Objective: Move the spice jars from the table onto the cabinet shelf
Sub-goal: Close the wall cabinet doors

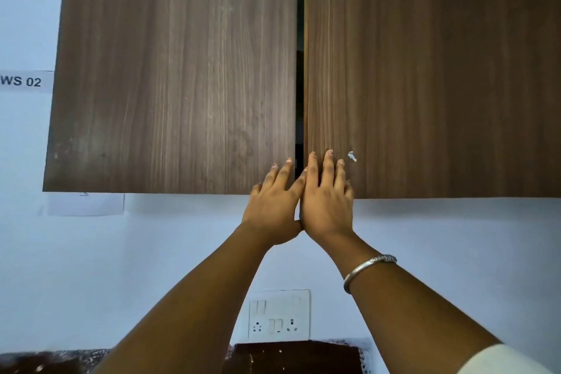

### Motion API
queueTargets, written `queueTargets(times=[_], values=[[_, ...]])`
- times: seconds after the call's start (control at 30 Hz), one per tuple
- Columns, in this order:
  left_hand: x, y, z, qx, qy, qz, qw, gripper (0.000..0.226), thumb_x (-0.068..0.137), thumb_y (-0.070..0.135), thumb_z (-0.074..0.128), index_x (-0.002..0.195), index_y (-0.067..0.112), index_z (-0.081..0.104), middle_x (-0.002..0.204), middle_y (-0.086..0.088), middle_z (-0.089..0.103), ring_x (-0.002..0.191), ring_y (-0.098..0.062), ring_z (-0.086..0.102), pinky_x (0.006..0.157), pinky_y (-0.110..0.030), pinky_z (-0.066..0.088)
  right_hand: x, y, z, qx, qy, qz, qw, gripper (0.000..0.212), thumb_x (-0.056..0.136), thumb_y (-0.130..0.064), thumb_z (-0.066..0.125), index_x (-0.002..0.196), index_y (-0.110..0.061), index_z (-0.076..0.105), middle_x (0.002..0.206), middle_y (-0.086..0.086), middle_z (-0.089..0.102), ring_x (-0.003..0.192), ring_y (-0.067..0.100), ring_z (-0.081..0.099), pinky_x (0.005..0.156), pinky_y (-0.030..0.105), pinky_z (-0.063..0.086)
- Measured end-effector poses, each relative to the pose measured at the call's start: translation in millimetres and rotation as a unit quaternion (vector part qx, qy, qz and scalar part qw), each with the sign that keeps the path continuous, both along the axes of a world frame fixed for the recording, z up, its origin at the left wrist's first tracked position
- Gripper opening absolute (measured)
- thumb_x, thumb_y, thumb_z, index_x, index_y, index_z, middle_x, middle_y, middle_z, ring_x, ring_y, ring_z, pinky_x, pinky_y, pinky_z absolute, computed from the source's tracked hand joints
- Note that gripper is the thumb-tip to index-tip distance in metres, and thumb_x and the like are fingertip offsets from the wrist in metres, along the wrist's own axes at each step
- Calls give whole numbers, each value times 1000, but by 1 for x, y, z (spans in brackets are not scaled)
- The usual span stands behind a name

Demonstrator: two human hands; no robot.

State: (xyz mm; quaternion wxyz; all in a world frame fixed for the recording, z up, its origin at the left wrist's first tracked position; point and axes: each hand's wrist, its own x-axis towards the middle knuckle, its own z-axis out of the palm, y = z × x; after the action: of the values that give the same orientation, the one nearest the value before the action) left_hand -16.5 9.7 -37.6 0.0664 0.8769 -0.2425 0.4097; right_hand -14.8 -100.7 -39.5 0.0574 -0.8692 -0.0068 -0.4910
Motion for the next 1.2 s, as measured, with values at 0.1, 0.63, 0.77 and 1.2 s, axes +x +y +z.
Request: queueTargets(times=[0.1, 0.63, 0.77, 1.2], values=[[16, 7, -2, 12, 8, 25, 1000, 95, 79, 52, 63, 147, 36, -2, 158, -1, -12, 145, -29, -9, 113, -52, 16, 17, 8, -2, 10, 0, 0, 1000, 99, 83, -34, 65, 149, -18, -7, 157, 15, -7, 143, 39, -6, 113, 53, 15], [58, -1, -28, 18, -44, 95, 994, 103, 78, 60, 55, 147, 25, -13, 154, -8, -25, 136, -27, -31, 113, -47, -12, 64, 10, -14, 31, -55, 26, 998, 76, 95, -41, 41, 149, -26, -10, 158, 9, -13, 144, 33, -14, 114, 50, 1], [59, 1, -30, 33, -54, 104, 993, 101, 79, 60, 54, 148, 26, -11, 154, -8, -26, 133, -26, -34, 113, -46, -12, 70, 8, -16, 15, -36, 30, 999, 83, 94, -42, 45, 148, -24, -15, 156, 10, -18, 142, 33, -18, 114, 51, -1], [40, 14, -19, 89, -22, 149, 985, 98, 83, 48, 57, 148, 21, -11, 155, -6, -23, 144, -29, -14, 115, -50, 7, 52, -4, -6, -47, 55, 55, 996, 101, 84, -58, 54, 148, -21, -15, 154, 13, -24, 141, 37, -21, 114, 52, 2]])
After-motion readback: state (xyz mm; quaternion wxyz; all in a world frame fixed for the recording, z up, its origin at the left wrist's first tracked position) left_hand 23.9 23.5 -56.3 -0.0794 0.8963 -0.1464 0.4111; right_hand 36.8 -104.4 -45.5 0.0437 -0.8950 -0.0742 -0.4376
